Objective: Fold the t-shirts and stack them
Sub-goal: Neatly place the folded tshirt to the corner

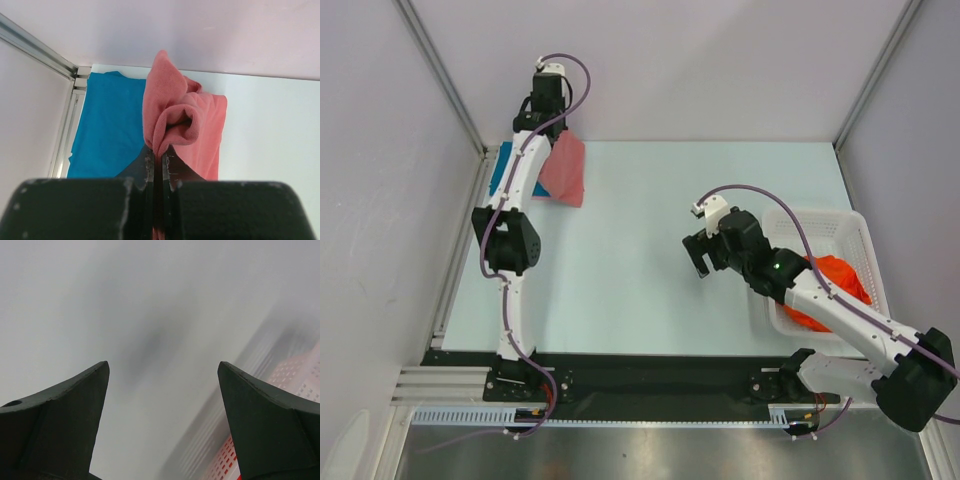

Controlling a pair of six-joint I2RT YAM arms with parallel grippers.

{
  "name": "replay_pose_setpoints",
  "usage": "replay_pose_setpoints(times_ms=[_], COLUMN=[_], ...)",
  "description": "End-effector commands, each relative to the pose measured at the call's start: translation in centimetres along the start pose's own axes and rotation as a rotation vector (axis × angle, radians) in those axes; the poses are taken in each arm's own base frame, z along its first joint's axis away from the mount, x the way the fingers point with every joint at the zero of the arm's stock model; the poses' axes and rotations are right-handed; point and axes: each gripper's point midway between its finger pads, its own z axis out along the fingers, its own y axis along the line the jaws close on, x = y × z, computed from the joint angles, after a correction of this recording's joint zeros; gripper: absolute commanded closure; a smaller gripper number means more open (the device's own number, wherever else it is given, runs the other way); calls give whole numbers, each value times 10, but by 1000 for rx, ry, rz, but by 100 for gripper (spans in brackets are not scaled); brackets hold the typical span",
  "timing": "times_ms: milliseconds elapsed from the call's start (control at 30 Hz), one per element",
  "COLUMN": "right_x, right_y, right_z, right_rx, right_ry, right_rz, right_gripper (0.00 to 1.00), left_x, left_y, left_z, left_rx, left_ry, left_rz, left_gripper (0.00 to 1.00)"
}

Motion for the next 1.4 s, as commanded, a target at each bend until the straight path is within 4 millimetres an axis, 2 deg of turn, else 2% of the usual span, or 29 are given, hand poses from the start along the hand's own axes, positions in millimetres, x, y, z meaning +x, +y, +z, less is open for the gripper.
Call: replay_pose_setpoints(times_ms=[0,200,467,833,1167,1367], right_x=[-28,-29,-31,-33,-31,-31], right_y=[-2,-3,-1,0,-2,-2], right_z=[-3,-2,1,0,-1,5], right_rx=[-2,-2,-5,-7,0,-3], right_ry=[-72,-72,-69,-76,-68,-48], right_rz=[3,2,-2,2,-5,-15], right_gripper=[5,5,5,6,5,5], left_x=[-76,-69,-88,-94,-75,-79], left_y=[29,30,46,48,40,48], left_z=[-53,-45,-60,-70,-44,-32], left_rx=[-37,-44,-59,-48,-32,-34], left_ry=[-186,-172,-220,-232,-196,-212], left_rz=[-36,-23,-34,-37,-4,5], left_gripper=[100,100,100,100,100,100])
